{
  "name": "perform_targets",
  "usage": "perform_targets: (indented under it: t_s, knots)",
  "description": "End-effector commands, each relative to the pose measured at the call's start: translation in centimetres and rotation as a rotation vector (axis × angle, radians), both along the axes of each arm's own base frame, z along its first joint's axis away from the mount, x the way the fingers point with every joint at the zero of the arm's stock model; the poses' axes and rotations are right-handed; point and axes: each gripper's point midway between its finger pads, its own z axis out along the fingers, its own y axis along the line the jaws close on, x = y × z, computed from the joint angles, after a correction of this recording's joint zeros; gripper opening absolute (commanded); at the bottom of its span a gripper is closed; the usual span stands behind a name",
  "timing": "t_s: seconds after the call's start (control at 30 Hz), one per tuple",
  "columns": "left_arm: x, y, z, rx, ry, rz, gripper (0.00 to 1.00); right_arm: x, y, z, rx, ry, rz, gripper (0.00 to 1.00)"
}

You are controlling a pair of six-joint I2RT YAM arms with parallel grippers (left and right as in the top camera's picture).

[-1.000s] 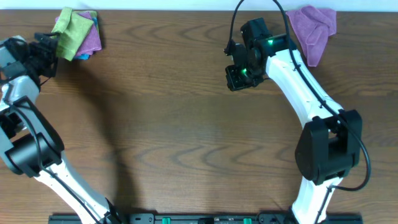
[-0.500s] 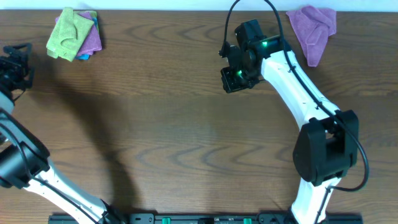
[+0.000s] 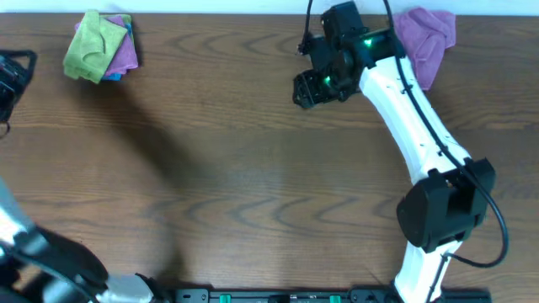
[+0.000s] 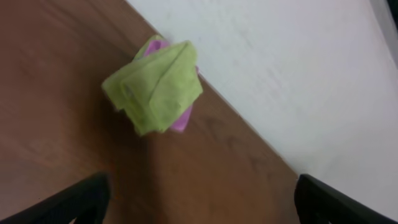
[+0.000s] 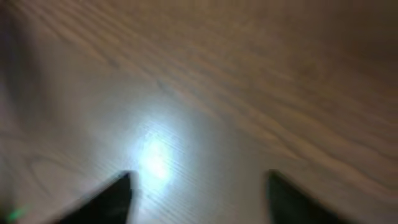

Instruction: Fold the cloth

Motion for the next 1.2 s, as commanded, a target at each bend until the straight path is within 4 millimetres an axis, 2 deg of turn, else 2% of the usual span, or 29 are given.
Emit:
perform_targets:
  t_s: [0.0, 0.07, 0.17, 0.27, 0.4, 0.5, 0.6, 0.7, 0.8, 0.93, 1.17]
  knots:
    - [-1.9, -1.3, 1.6, 0.184, 0.033, -0.025, 0.96, 1.1, -2.0, 3.3, -0.071, -0.113, -0.027, 0.99]
    - [-3.3, -3.4, 2.1, 0.232, 0.074, -0.06, 0.96, 1.1, -2.8, 4.5, -0.092, -0.148, -0.034, 0.99]
    - [-5.1, -7.2, 3.3, 0.287, 0.109, -0.117, 0.96, -0.2, -4.1, 6.1, -0.131, -0.166, -0.019, 0.99]
    - [-6.9, -10.4, 4.5, 0.354, 0.12, -0.16, 0.96, -2.1, -5.6, 7.7, -0.188, -0.175, 0.0, 0.99]
    - [-9.6, -13.3, 6.0, 0.457, 0.114, -0.162, 0.96, -4.8, -6.4, 9.9, -0.171, -0.21, -0.003, 0.99]
    - [-13.3, -15.7, 5.7, 0.521, 0.092, -0.172, 0.96, -8.1, -7.6, 10.6, -0.154, -0.294, -0.018, 0.99]
    - [-16.1, -16.7, 3.1, 0.524, 0.108, -0.178, 0.96, -10.6, -8.4, 9.2, -0.128, -0.362, -0.025, 0.99]
    - [-19.1, -17.9, -2.2, 0.476, 0.187, -0.202, 0.96, -13.4, -9.3, 5.6, -0.098, -0.414, -0.051, 0.99]
    - [-20.1, -19.0, -5.6, 0.428, 0.194, -0.227, 0.96, -15.2, -9.9, 2.5, -0.08, -0.451, -0.063, 0.99]
    - [-19.8, -19.5, -7.2, 0.386, 0.179, -0.229, 0.96, -16.0, -10.1, 1.2, -0.074, -0.475, -0.066, 0.99]
    - [-19.8, -19.5, -7.4, 0.314, 0.198, -0.177, 0.96, -15.9, -10.1, 0.5, -0.084, -0.452, -0.064, 0.99]
